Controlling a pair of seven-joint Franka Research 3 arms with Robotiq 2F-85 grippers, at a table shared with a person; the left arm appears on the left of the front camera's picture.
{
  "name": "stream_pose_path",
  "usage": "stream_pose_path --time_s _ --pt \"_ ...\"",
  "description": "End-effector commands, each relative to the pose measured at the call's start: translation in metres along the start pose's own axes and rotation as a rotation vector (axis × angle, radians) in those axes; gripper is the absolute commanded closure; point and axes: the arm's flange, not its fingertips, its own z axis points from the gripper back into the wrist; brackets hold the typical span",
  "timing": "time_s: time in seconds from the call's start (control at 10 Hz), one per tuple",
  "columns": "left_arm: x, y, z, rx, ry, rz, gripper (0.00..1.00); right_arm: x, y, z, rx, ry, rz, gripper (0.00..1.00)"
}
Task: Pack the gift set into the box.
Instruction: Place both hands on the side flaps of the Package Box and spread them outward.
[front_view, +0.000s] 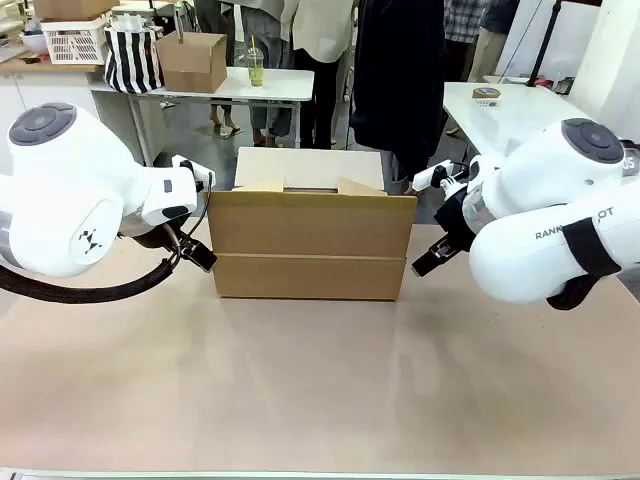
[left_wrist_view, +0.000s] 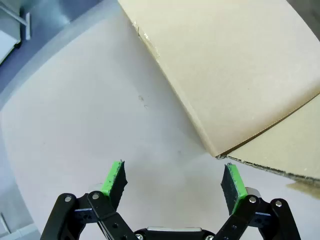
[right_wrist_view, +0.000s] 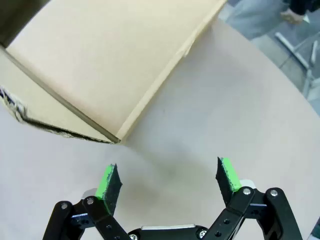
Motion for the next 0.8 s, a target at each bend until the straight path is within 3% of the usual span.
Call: stream_pose_path --time_s 0.0,0.7 --pt "0.0001 0.0000 0.0001 0.000 0.000 0.000 0.00 0.0001 0.0000 0.0001 0.000 0.000 0.000 0.00" --pt "0.0002 -0.0009 0.0000 0.000 0.000 -0.002 0.00 0.0000 0.0001 0.0000 0.000 0.000 0.000 0.00"
